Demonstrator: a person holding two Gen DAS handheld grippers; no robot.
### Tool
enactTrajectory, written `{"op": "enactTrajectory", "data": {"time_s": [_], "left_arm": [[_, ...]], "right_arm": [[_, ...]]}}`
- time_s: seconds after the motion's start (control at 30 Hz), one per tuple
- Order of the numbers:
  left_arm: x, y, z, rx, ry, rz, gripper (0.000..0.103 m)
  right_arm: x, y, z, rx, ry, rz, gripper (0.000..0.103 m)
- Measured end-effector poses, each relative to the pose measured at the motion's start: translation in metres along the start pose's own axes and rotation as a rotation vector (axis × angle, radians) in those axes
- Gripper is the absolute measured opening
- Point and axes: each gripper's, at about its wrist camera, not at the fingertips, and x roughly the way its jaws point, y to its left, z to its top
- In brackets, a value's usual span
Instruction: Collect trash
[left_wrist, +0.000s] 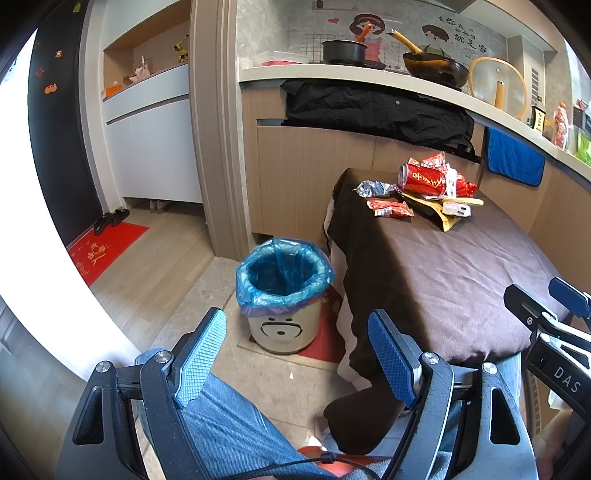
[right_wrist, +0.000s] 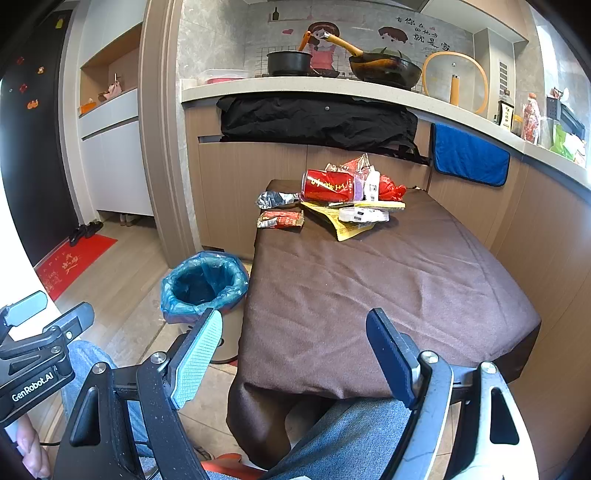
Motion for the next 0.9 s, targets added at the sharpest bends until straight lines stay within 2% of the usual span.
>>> {"op": "enactTrajectory", "data": {"time_s": [0.9], "left_arm": [[0.0019, -0.0036, -0.0012, 0.0, -0.002, -0.002, 0.079]], "right_arm": [[-0.0002, -0.001, -0.0008, -0.001, -0.002, -0.004, 0.078]]}}
